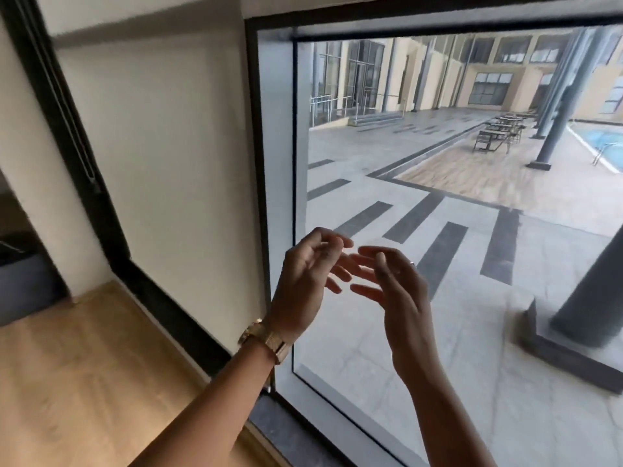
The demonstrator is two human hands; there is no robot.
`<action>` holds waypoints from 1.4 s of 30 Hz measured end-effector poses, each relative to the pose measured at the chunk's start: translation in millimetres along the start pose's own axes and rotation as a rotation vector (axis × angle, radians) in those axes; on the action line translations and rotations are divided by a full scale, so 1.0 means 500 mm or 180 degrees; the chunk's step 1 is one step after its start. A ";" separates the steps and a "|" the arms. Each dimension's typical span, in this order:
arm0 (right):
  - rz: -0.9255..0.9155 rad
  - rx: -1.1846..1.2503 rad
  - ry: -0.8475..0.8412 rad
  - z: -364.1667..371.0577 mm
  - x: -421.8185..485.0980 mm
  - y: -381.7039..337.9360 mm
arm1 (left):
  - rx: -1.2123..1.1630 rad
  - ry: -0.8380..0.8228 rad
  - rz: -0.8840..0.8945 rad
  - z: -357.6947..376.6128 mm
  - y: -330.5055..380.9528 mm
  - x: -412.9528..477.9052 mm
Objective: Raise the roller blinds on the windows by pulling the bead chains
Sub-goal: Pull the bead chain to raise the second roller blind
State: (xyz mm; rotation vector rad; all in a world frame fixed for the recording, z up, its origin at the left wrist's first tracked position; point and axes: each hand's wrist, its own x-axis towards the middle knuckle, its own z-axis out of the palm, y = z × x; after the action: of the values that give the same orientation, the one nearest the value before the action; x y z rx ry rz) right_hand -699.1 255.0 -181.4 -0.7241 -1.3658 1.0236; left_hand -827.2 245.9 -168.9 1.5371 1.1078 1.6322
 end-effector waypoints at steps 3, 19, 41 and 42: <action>0.0166 0.0127 -0.0122 0.107 0.049 0.067 | 0.0123 0.0263 0.0003 -0.136 -0.039 0.044; 0.0297 0.0318 -0.0718 0.921 0.438 0.314 | 0.0752 0.0459 0.0153 -0.970 -0.208 0.376; 0.0789 0.0191 -0.1355 1.740 1.064 0.778 | 0.0043 0.2231 -0.0632 -1.837 -0.622 0.981; 0.0769 0.0206 -0.1411 1.785 1.095 0.792 | 0.0069 0.2264 -0.0605 -1.874 -0.632 1.013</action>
State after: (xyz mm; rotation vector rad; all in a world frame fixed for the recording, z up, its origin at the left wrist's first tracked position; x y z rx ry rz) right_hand -1687.0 781.2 -201.3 -0.6469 -1.6384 1.4774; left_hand -1845.8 689.6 -185.6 0.8202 1.5731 2.0893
